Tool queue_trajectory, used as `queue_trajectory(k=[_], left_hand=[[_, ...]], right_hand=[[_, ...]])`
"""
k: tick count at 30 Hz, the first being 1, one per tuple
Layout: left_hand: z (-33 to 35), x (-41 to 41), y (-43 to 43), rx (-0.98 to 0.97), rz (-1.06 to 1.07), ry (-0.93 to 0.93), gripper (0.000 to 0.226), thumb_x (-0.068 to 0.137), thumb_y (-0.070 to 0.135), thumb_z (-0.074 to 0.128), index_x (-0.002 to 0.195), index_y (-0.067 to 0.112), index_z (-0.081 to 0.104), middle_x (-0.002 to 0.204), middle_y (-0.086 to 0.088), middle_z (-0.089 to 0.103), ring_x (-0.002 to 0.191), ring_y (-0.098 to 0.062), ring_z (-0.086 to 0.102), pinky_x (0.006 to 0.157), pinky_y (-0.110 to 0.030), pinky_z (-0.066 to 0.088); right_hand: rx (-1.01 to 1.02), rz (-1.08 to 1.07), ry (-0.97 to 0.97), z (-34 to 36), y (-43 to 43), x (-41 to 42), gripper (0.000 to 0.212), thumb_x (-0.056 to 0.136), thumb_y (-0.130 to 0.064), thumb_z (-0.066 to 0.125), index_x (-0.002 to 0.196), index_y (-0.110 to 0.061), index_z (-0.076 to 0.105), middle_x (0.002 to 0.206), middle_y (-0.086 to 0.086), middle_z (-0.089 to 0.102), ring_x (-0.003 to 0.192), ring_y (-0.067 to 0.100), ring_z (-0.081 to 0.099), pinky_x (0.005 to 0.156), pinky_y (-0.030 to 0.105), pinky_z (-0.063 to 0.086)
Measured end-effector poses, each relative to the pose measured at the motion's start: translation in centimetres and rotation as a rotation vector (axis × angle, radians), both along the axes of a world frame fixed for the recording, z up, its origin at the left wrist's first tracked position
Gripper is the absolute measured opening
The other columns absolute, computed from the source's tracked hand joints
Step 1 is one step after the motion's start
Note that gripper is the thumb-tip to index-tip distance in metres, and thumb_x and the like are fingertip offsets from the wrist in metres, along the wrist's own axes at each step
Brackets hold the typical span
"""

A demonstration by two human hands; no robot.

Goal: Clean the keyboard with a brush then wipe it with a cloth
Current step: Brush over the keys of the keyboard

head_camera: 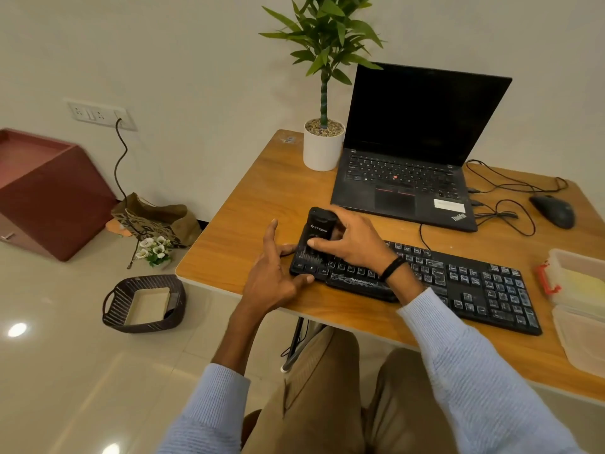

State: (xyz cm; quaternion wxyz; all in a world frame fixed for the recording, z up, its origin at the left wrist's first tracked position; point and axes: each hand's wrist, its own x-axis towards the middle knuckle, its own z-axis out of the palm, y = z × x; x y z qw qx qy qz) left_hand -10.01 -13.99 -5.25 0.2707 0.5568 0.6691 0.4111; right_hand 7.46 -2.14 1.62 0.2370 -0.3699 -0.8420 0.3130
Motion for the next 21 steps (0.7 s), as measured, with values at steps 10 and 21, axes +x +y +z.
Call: queue_trajectory(k=[10,21], left_hand=[[-0.2,-0.1,0.1,0.000,-0.008,0.008,0.132,0.068,0.053,0.085,0.157,0.044,-0.012,0.136,0.007,0.063,0.130,-0.024,0.055,0.108,-0.057,0.043],[0.0,0.0,0.2,-0.011,-0.002,-0.004,0.132,0.067,0.057,0.085,0.157,0.042,-0.010,0.137,0.005,0.063,0.132,-0.024,0.054,0.111,-0.055,0.041]], right_hand=[[0.033,0.063,-0.017,0.2,-2.5,0.9,0.058,0.078,-0.041,0.079,0.129,-0.028,0.055,0.113,-0.012,0.064,0.103,0.005,0.059,0.088,0.020,0.050],[0.034,-0.132,0.076,0.1,-2.5,2.9,0.057,0.079,-0.039,0.078,0.129,-0.026,0.053,0.105,-0.017,0.059,0.093,0.000,0.058,0.076,0.011,0.049]])
